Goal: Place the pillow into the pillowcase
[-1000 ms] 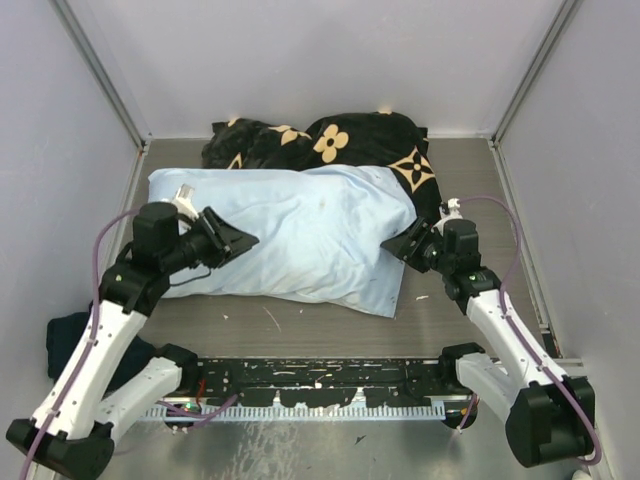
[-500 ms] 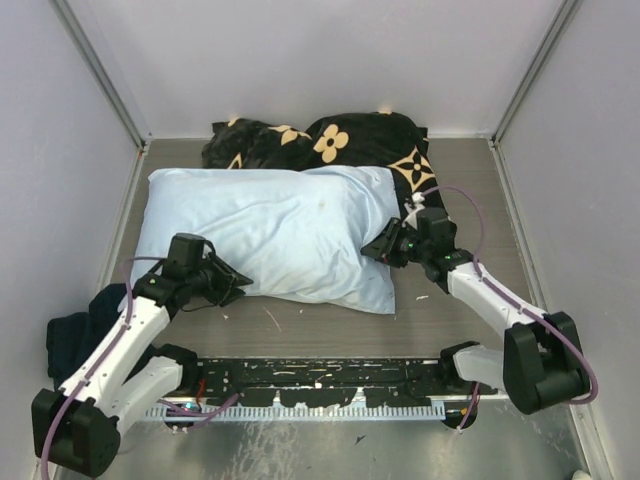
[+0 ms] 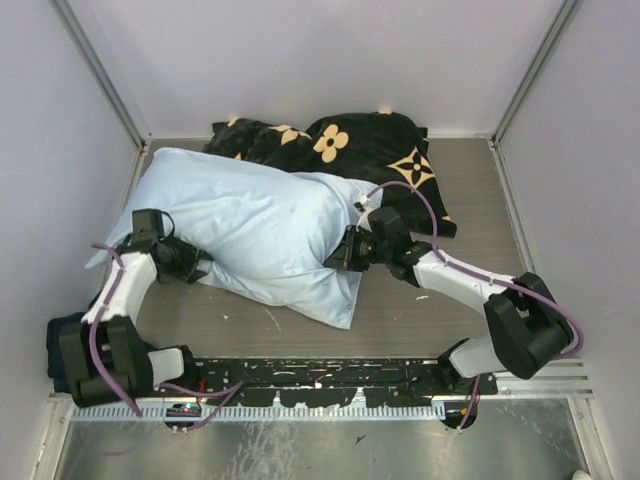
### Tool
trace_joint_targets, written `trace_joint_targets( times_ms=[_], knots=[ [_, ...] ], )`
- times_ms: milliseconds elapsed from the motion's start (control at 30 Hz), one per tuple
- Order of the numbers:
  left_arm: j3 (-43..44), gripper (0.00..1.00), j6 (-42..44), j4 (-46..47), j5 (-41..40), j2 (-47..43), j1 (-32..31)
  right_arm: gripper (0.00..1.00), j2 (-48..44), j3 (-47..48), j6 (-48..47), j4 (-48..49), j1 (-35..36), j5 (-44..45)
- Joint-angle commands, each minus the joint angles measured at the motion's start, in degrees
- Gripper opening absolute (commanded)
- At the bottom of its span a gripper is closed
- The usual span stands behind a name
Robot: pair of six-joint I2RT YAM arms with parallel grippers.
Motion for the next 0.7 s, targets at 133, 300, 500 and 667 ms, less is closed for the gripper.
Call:
trace_joint_targets(
  times_ms=[133, 300, 500, 667],
  knots=[
    [14.2, 0.5, 9.9, 7.6, 0.3, 16.4, 5.8, 0.13, 4.1, 8.2, -1.0, 3.3, 2.7, 2.2],
    [20.8, 0.5, 11.6, 4.0, 2.8, 19.8, 7.1, 0.41, -0.2, 8.9, -3.3, -0.8, 2.7, 2.3],
    [16.0, 0.49, 8.7, 0.3, 5.0, 7.3, 6.9, 0.48, -13.8, 2.9, -4.4, -5.1, 2.2, 6.5],
    [18.7, 0.5, 11.5, -10.1, 5.7, -3.4, 6.3, 0.47, -25.0, -4.1, -3.3, -8.7, -0.6, 10.3]
  ],
)
